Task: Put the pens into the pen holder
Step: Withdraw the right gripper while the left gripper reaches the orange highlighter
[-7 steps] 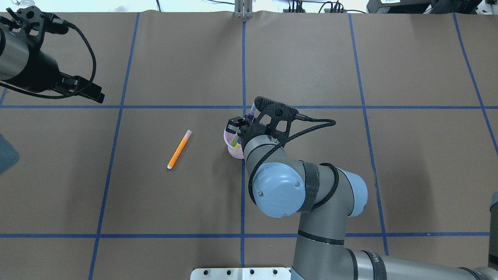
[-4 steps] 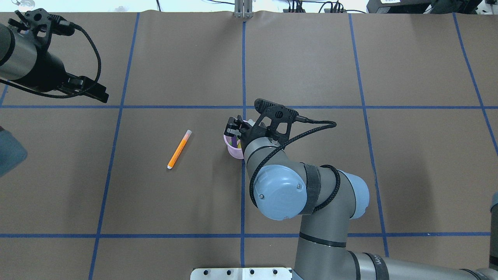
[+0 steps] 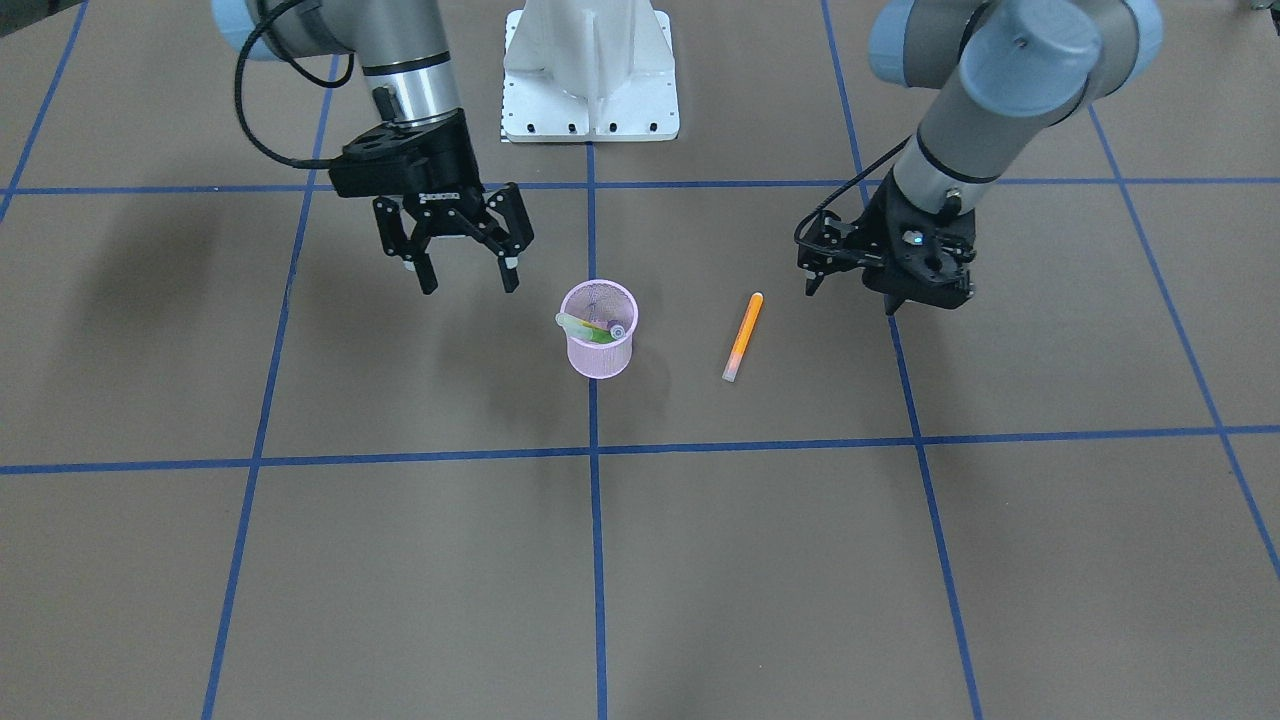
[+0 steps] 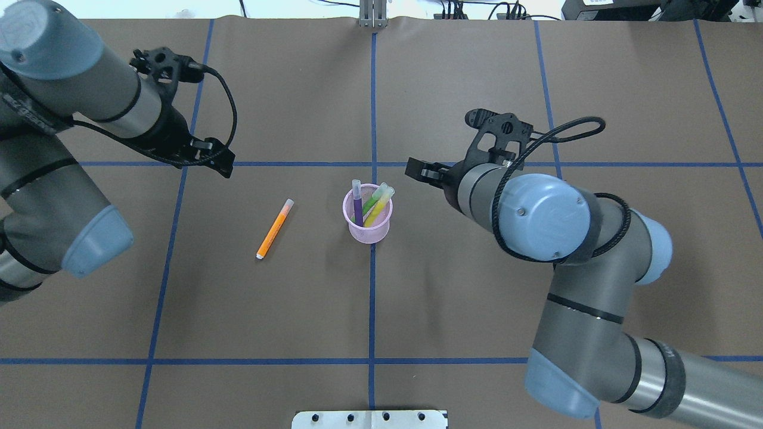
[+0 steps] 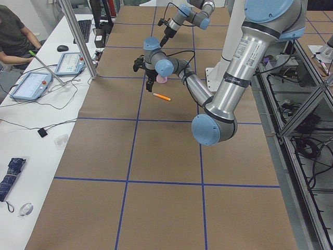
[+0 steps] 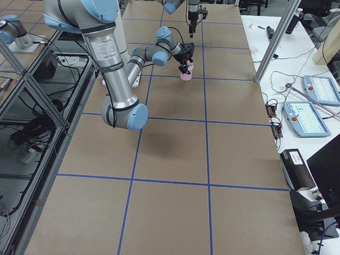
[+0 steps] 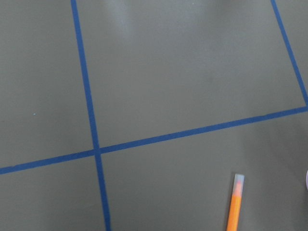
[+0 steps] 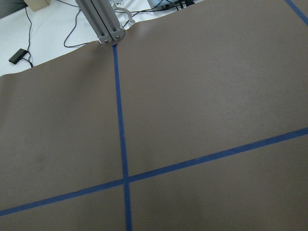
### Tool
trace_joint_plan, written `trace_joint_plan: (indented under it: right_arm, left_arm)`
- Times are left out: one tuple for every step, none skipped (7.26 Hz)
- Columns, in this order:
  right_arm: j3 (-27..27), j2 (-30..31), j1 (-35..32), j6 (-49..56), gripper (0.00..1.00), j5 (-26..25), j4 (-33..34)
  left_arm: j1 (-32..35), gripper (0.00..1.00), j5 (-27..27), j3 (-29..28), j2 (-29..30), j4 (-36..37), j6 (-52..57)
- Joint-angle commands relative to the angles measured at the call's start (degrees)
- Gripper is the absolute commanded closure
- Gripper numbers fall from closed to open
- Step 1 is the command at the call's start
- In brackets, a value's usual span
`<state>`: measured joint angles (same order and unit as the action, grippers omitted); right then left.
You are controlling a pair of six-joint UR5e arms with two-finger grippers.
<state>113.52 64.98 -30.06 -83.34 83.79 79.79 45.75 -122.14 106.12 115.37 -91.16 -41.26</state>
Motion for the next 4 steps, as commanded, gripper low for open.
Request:
trace_joint_plan:
  right_arm:
    - [0.0,6.2,-13.0,10.1,0.01,19.2,0.0]
    - [-1.9,7.3,-19.8,17.8,0.01,27.7,0.1]
    - [-4.9,7.9,-25.8,23.0,0.01,35.8,0.1]
    - [-6.5,8.1,-29.4,26.1,0.01,41.0,0.1]
  left_arm:
    - [-6.0,0.09,0.1,-6.4,2.2,0.5,8.1]
    - [-7.1,0.09,0.1,-10.9,5.4,0.6,8.6]
    - [-7.5,0.09,0.1,-15.4,9.1,1.0,8.7]
    - [-7.6,0.12,0.1,-17.2,11.3,3.1,9.6]
